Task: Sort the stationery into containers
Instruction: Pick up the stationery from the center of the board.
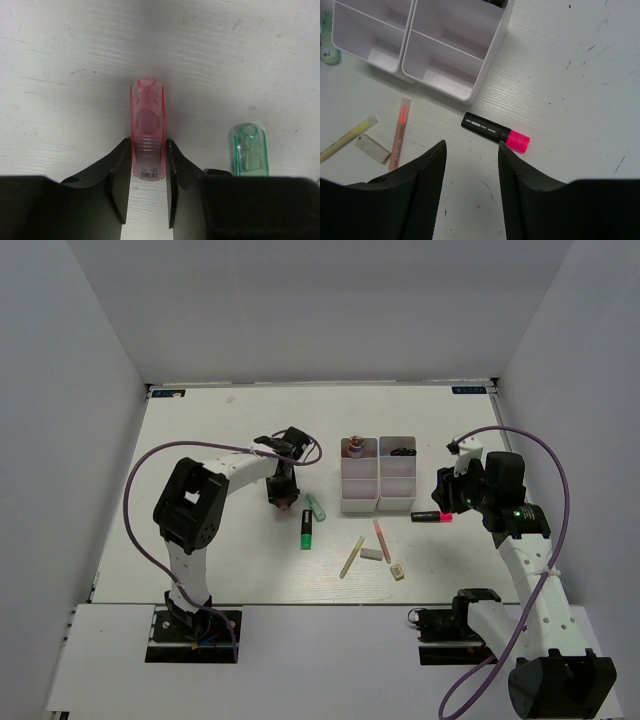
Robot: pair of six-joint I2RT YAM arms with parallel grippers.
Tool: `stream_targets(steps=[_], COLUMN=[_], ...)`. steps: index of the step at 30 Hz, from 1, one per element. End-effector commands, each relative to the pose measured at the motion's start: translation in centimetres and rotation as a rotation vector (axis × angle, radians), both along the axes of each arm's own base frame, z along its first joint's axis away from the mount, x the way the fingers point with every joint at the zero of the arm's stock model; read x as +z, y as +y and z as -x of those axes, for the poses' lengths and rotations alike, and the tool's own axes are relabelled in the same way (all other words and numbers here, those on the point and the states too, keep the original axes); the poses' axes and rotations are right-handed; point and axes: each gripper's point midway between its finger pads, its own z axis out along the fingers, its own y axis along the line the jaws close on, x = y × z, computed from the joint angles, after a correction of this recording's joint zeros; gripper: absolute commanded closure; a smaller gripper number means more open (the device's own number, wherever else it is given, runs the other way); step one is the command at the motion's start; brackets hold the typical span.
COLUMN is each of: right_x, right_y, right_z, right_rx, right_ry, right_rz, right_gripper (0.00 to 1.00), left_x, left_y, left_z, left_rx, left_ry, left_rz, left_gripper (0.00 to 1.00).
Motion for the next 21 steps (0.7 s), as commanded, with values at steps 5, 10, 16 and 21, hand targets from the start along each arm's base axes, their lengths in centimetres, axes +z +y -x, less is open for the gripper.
stream_targets(steps=[5,10,16,21], right_x=[-0.3,-0.8,-0.5,-0.6], right_y=[0.7,1.1,1.1,0.9], right_z=[0.3,0.5,0.5,0.4], right_rx=[0.034,0.053,0.041,0.027], right_ry=[0.008,0.033,0.037,0.032], right_rz=[-0.024,-0.035,-0.045,-0.049], right_gripper=[0.50,0.46,0.47,0.60], left_x=[1.6,4.7,8.4,12.1], left_y=[1.1,1.1,-0.4,-2.2], left_z=[2.4,3.4,4.8,4.7], left_rx=[-0.010,-0.024,-0.092,-0.156], left_ry=[0.048,0.016,-0.041,-0.126], left_rz=[0.010,0.043,0.083,0.156], left_gripper=[0.93,0.93,0.94,0.95])
